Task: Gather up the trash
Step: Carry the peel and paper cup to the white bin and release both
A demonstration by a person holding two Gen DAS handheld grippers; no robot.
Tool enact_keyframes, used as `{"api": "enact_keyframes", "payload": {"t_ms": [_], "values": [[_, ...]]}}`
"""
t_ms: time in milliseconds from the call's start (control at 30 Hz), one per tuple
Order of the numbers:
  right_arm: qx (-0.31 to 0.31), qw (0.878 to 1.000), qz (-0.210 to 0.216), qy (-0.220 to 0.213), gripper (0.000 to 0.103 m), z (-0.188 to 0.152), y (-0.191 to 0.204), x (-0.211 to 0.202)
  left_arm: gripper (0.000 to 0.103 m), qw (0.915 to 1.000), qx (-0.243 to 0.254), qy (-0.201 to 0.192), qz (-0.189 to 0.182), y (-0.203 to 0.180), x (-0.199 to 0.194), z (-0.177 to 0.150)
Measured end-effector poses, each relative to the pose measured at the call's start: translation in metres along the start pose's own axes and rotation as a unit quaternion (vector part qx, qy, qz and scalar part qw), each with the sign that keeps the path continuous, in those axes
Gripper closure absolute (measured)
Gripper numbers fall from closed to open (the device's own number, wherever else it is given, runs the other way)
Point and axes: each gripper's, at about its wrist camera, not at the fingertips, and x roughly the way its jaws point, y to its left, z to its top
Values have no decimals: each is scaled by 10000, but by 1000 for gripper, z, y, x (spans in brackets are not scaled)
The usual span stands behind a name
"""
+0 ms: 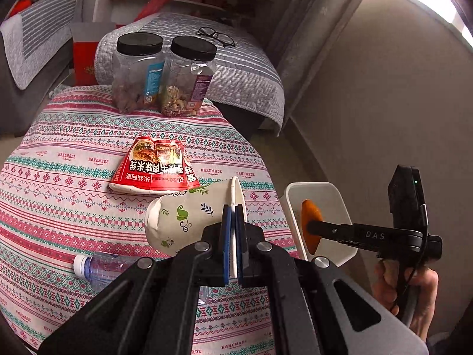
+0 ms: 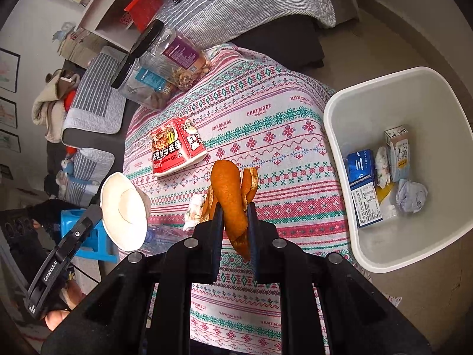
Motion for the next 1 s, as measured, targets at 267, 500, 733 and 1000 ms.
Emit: {"api": "enact_keyframes", "payload": {"t_ms": [267, 500, 733, 1000], "values": [[976, 9933, 188, -584, 88, 10, -66, -53, 101, 9962, 165, 310, -799, -67, 39, -9], [1500, 9830, -196, -1040, 88, 13, -119, -91, 100, 9878, 606, 573, -1312, -148, 90, -22], [1547, 9781, -556, -1275, 87, 12, -132, -105, 100, 9812, 525, 851, -1652, -178, 143, -38], [1835, 9688, -696, -1514, 49, 12, -139, -113, 48, 9821, 391, 913, -1599, -164, 155, -44]]}}
